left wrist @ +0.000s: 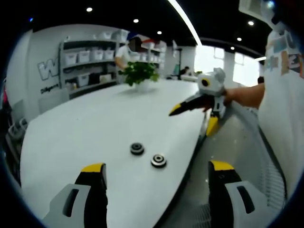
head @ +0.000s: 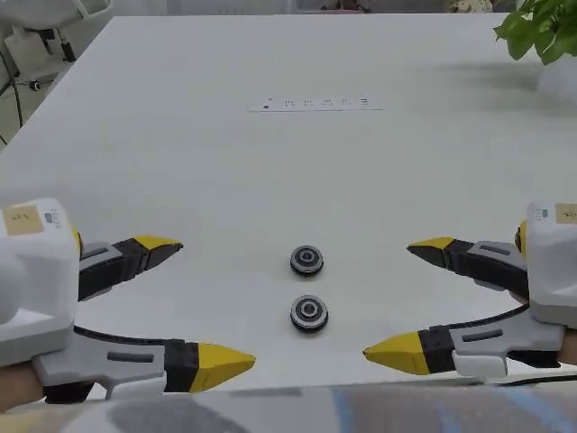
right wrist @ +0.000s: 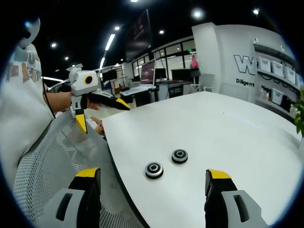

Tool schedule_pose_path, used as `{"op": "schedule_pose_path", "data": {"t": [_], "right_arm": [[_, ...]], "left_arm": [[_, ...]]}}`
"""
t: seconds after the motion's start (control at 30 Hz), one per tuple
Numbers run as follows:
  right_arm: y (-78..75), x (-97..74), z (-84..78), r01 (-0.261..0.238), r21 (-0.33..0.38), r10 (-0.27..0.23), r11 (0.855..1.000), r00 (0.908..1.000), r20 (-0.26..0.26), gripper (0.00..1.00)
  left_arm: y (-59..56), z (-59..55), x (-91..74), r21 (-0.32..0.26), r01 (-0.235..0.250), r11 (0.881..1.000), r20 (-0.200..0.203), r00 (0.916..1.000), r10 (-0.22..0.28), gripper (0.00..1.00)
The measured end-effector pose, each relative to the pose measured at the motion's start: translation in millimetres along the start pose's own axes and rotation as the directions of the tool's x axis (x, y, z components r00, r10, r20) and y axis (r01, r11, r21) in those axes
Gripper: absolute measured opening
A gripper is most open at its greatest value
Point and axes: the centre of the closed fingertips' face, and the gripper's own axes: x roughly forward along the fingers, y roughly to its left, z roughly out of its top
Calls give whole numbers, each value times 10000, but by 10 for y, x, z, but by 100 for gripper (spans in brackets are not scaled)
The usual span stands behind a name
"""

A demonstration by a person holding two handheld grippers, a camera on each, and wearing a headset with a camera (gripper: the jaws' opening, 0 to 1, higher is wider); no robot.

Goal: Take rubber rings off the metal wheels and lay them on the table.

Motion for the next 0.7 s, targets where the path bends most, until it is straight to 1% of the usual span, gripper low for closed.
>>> {"op": "schedule_pose_path", "data": {"t": [0.1,0.2,0.3,0.37,0.47,0.57,0.7], "right_arm": [[-5,-5,21,-33,-9,33,10000,10000,82,91],[-7,-3,31,-97,-123,98,9999,9999,77,90],[-20,4,36,-146,-275,146,9995,9999,-12,90],[-39,9,61,-152,-377,151,9992,9999,-20,90],[-53,25,97,-221,-496,221,9985,9998,-19,89],[-82,56,120,-285,-695,280,9972,9996,-81,88],[-112,106,137,-419,-725,414,9965,9991,-80,86]], "left_arm": [[-12,36,-6,-36,142,9999,113,9998,-142,90],[32,75,-4,134,56,9999,233,9997,-59,90],[74,119,13,218,94,9997,227,9997,-99,90],[81,147,35,378,178,9991,220,9996,-187,90],[90,160,80,587,321,9978,128,9994,-330,89],[113,172,124,659,429,9969,91,9990,-436,88],[132,206,179,664,676,9955,119,9976,-685,86]]}}
